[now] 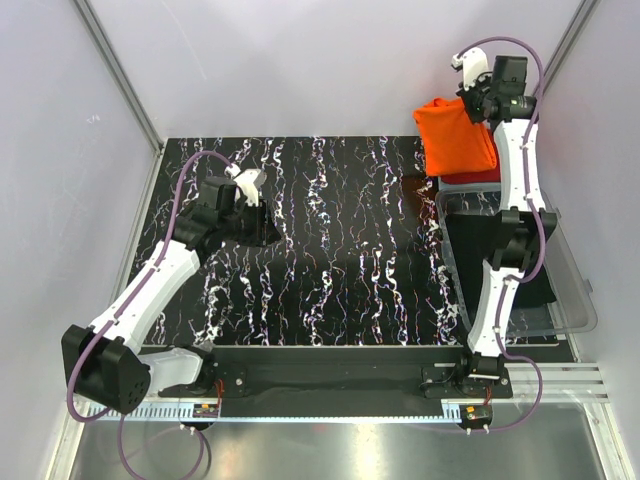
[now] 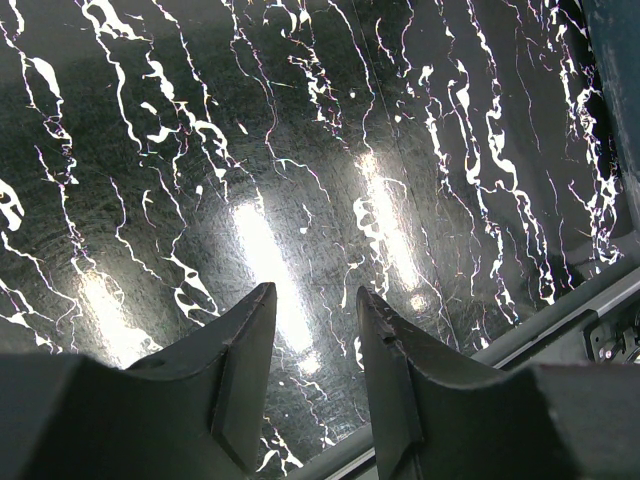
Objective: Fold and stack the t-shirts
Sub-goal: Neatly place the folded tshirt to the corner
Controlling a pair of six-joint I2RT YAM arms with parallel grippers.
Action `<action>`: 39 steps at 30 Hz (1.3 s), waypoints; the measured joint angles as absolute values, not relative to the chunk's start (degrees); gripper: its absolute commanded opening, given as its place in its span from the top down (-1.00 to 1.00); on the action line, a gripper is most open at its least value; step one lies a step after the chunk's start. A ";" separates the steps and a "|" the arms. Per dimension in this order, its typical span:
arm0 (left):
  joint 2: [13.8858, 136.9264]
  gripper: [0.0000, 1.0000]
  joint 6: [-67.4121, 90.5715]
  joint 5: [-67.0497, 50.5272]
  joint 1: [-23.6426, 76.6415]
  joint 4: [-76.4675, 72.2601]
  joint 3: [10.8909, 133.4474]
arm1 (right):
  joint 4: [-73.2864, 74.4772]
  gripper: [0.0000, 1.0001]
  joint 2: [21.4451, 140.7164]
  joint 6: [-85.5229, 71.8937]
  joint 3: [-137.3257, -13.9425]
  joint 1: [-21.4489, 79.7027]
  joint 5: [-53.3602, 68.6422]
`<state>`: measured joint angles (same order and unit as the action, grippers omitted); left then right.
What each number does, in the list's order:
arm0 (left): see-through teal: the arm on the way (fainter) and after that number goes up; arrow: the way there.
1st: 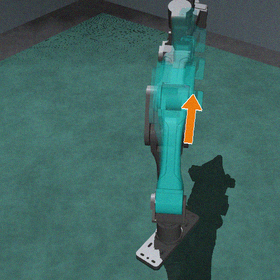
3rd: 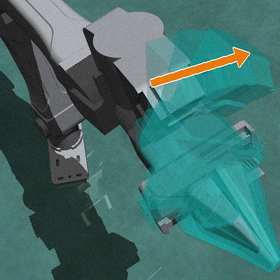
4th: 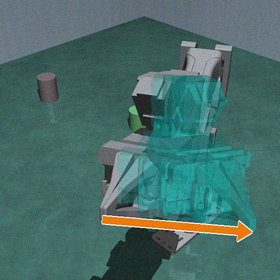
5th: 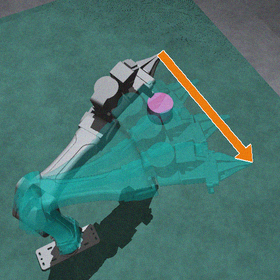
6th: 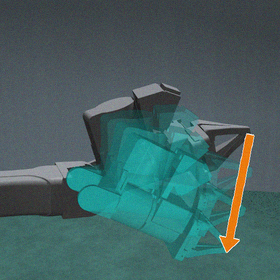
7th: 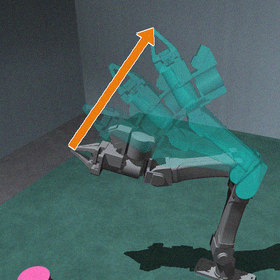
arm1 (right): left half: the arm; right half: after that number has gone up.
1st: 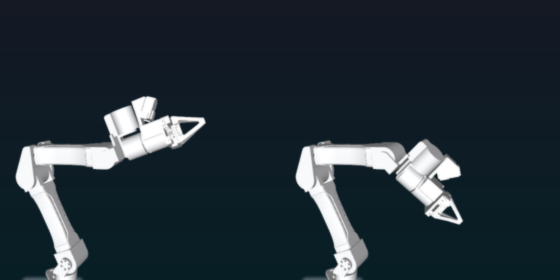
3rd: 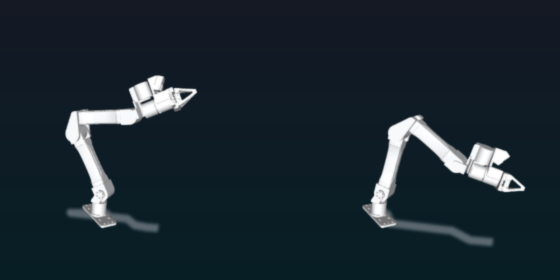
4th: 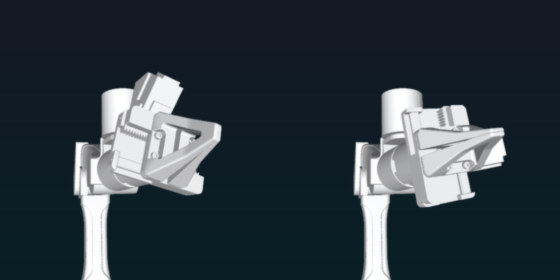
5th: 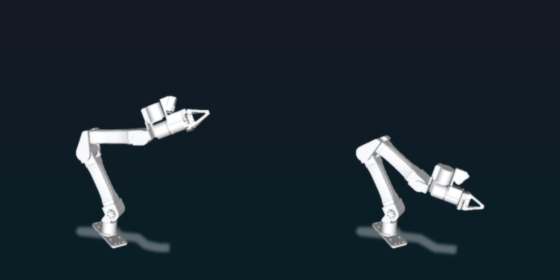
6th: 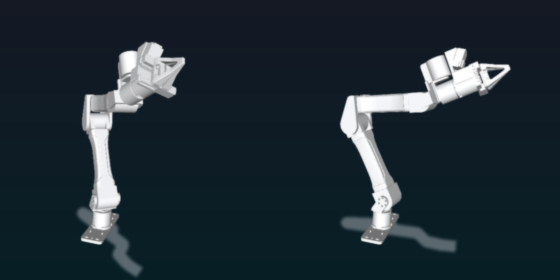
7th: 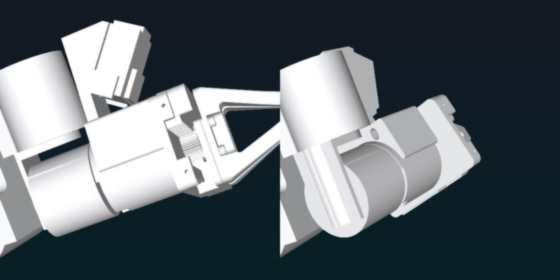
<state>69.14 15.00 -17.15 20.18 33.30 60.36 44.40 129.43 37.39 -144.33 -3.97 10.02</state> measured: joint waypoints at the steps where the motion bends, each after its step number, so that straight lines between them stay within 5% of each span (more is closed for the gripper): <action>1: 69.14 0.14 15.00 -17.15 20.18 33.32 60.36 | 44.47 1.00 129.12 37.60 -144.33 -4.14 10.04; 25: 69.14 0.13 15.00 -17.15 20.18 33.32 60.36 | 46.44 1.00 124.75 38.30 -138.96 -9.74 13.28; 39: 69.25 0.12 14.85 -17.04 20.16 33.36 60.36 | 44.23 1.00 135.24 35.66 -150.23 -14.55 16.67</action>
